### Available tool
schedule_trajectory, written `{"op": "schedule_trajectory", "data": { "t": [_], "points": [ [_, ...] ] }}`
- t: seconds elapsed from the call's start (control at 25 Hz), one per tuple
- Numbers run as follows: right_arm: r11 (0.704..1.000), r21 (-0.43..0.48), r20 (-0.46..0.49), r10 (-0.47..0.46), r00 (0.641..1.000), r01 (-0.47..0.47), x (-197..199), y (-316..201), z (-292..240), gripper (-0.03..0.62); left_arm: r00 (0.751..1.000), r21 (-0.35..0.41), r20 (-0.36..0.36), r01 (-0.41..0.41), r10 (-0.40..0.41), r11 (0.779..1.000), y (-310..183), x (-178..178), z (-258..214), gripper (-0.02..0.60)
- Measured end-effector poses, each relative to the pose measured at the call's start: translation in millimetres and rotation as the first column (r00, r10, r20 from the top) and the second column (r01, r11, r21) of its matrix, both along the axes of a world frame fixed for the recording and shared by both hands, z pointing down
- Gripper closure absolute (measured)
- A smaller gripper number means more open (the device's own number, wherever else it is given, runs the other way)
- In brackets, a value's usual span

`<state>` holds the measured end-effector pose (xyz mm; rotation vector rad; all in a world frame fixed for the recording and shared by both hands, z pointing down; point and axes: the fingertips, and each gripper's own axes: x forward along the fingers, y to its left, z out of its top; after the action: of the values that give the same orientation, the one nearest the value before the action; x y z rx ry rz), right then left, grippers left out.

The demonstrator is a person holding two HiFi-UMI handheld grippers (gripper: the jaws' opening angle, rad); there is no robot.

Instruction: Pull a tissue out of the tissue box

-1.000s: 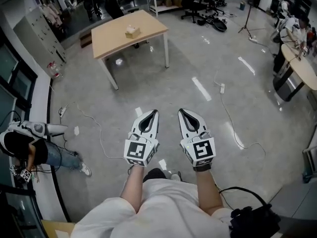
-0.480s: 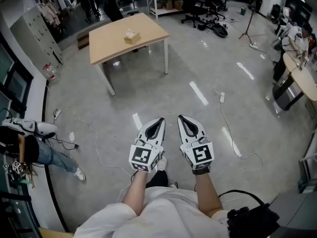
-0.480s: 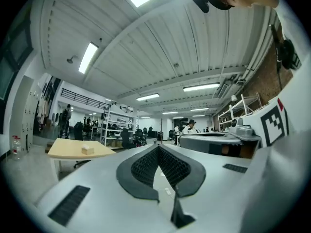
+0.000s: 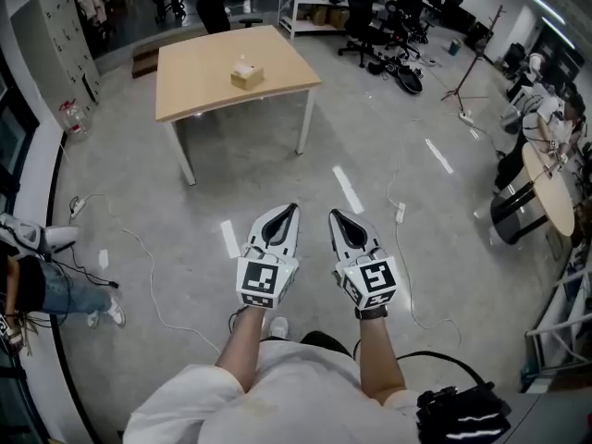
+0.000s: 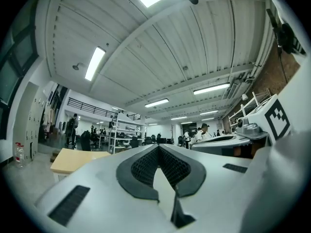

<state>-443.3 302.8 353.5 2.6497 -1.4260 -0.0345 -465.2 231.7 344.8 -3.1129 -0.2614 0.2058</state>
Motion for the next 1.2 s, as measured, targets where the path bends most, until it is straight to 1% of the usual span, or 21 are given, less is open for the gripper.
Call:
{"op": "schedule_trajectory", "data": {
  "t": [0.08,0.2,0.28,0.32,0.4,0.48,0.52,0.64,0.76,0.88,0.96,1.04,1.12,1.2],
  "points": [
    [1.000,-0.001,0.011,-0.010,1.000,0.010,12.8,-8.7,7.1,0.591,1.000,0.007,0.011,-0.008,0.008,1.000,-11.1,19.5,8.4,0.581],
    [0.999,-0.029,0.029,-0.022,0.999,0.023,39.5,-15.5,15.4,0.591,0.999,-0.020,0.037,-0.027,0.028,0.999,-18.1,54.2,19.2,0.581],
    [0.999,-0.044,0.028,-0.026,0.999,0.027,61.5,-17.6,17.2,0.591,0.999,-0.033,0.045,-0.027,0.029,0.999,-21.0,80.0,22.6,0.581],
    [0.999,-0.036,0.027,-0.018,0.999,0.019,76.5,-16.6,16.5,0.591,0.999,-0.035,0.048,-0.024,0.026,0.999,-22.1,95.0,23.8,0.581],
    [0.999,0.026,0.046,0.018,0.999,-0.019,112.9,-9.5,14.3,0.591,0.998,-0.038,0.055,-0.017,0.019,0.999,-23.4,126.8,27.1,0.581],
    [0.992,0.108,0.078,0.058,0.995,-0.066,152.6,0.6,12.5,0.591,0.997,-0.048,0.073,-0.007,0.010,0.999,-25.1,160.5,33.0,0.581],
    [0.988,0.132,0.082,0.074,0.994,-0.084,173.8,4.5,10.9,0.591,0.997,-0.053,0.083,-0.003,0.007,0.999,-26.0,179.8,35.4,0.581],
    [0.983,0.154,0.053,0.096,0.994,-0.104,242.2,7.9,2.3,0.591,0.996,-0.044,0.087,-0.005,0.009,0.999,-24.5,244.1,32.1,0.581],
    [0.978,0.185,0.032,0.091,0.995,-0.096,309.0,9.4,-13.5,0.591,0.997,-0.028,0.072,-0.020,0.022,0.999,-14.0,310.3,16.3,0.581],
    [0.979,0.194,-0.008,0.067,0.998,-0.065,361.4,11.8,-33.4,0.591,0.999,-0.036,0.039,-0.021,0.023,0.999,-3.5,370.6,-3.0,0.581],
    [0.979,0.197,-0.014,0.057,0.998,-0.053,391.2,13.0,-40.8,0.591,1.000,-0.042,0.024,-0.018,0.019,0.999,-0.4,405.1,-11.1,0.581],
    [0.977,0.208,0.018,0.049,0.999,-0.052,418.3,16.4,-39.4,0.591,1.000,-0.060,0.014,-0.021,0.022,0.998,2.8,432.8,-13.9,0.581],
    [0.970,0.236,0.083,0.036,0.996,-0.055,442.1,21.3,-27.6,0.591,1.000,-0.070,0.015,-0.024,0.025,0.997,6.3,453.5,-8.4,0.581],
    [0.964,0.256,0.153,0.030,0.988,-0.069,464.7,24.7,-10.8,0.591,0.999,-0.064,0.032,-0.028,0.030,0.998,9.2,471.9,1.2,0.581]
  ]
}}
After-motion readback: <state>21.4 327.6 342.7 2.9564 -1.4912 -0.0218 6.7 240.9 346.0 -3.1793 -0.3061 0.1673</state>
